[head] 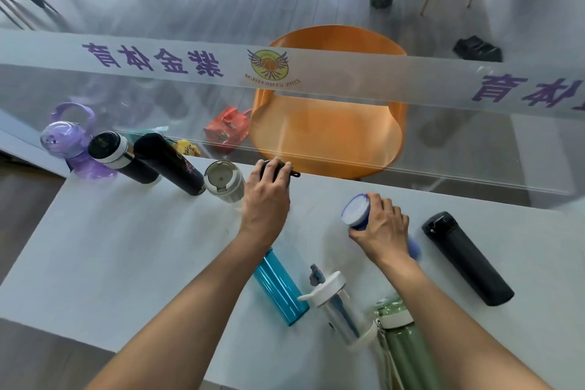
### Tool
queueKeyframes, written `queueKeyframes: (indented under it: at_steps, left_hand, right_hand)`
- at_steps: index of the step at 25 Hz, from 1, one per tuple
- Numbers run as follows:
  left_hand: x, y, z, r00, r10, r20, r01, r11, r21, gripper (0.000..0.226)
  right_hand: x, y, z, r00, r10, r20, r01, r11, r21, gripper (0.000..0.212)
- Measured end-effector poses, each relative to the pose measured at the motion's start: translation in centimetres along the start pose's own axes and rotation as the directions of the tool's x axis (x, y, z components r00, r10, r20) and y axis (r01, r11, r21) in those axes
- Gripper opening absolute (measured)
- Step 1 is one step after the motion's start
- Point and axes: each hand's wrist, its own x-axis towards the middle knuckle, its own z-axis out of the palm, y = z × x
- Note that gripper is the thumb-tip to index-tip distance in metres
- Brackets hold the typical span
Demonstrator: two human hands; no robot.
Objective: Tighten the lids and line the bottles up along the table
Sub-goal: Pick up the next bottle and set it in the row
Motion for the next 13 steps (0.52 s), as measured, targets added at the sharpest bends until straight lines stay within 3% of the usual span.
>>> queueKeyframes:
  at_steps: [2, 7, 13]
  left_hand:
    - [-0.3, 0.2, -0.2, 0.999, -0.026, -0.031, 0.024, 0.999, -0.039, 0.047]
    - [-2.0, -1.0, -0.4, 0.994, -0.11, -0.003, 0.109, 0.981, -0.158, 0.068]
    - [-2.2, -1.8, 0.2, 0.995, -0.101, 0.027, 0.104, 0.951, -0.292, 0.072]
  right_hand:
    - [0.3, -1.7, -0.9, 0.998, -0.017, -0.059, 0.023, 0.993, 0.114, 0.076]
    - [-0.1, -4.8, -2.3, 0.982, -0.05, -0.18, 0.112, 0.929, 0.352, 0.075]
    - [-1.0, -5.6, -2.6, 0.99, -0.046, -0.132, 0.1, 0.892, 0.44, 0.082]
